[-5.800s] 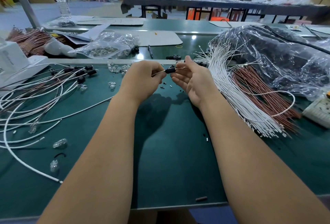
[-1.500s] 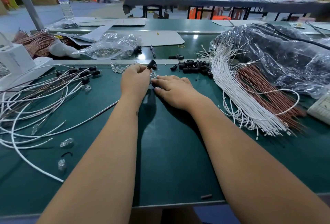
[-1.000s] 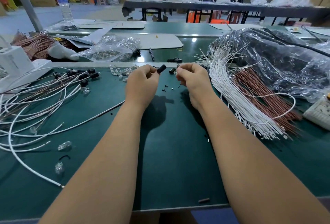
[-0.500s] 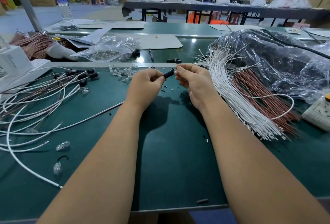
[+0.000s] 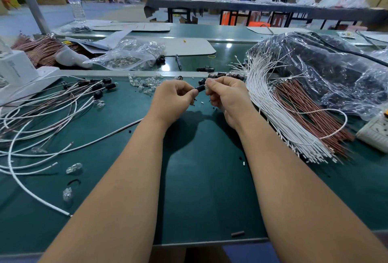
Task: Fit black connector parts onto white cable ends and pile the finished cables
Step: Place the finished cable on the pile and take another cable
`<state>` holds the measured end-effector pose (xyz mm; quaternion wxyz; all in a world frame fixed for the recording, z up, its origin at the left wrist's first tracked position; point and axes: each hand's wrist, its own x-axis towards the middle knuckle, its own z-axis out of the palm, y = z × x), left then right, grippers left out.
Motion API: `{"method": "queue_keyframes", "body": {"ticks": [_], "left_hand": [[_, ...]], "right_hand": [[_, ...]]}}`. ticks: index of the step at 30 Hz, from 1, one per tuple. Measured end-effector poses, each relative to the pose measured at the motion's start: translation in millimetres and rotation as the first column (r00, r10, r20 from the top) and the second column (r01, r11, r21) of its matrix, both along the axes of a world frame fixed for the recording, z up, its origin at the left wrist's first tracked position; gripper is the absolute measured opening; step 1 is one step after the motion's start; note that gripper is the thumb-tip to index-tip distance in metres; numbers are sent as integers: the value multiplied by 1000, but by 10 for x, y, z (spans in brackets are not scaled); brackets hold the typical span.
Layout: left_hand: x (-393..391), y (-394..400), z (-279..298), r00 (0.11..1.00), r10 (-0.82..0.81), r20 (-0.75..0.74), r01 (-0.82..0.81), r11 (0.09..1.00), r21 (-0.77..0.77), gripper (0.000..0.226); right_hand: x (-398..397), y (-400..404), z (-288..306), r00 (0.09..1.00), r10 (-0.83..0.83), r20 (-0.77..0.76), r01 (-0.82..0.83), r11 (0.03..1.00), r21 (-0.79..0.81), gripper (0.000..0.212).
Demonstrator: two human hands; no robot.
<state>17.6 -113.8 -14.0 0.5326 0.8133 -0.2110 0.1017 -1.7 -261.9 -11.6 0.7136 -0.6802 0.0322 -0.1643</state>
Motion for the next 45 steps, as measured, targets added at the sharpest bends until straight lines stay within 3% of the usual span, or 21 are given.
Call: {"method": "queue_keyframes", "body": {"ticks": [16, 29, 37, 41, 45], "left_hand": [[-20, 63, -3, 993, -72, -96, 67, 996, -59, 18], [-10, 40, -9, 991, -70, -110, 55, 990, -134, 17], [-10, 3, -21, 998, -25, -59, 13, 981, -192, 16], [6, 5, -39, 997, -37, -69, 25, 986, -167, 14], [10, -4, -33, 997, -25, -75, 13, 988, -157, 15]], "right_hand": [[20, 25, 8, 993, 82, -79, -86, 995, -41, 28], [1, 100, 7, 995, 92, -48, -93, 996, -11, 29], [-42, 166, 47, 989, 148, 28, -151, 973, 177, 23], [-41, 161, 28, 997, 74, 13, -74, 996, 44, 12], [-26, 233, 3, 999, -32, 11, 31, 997, 64, 12]]}}
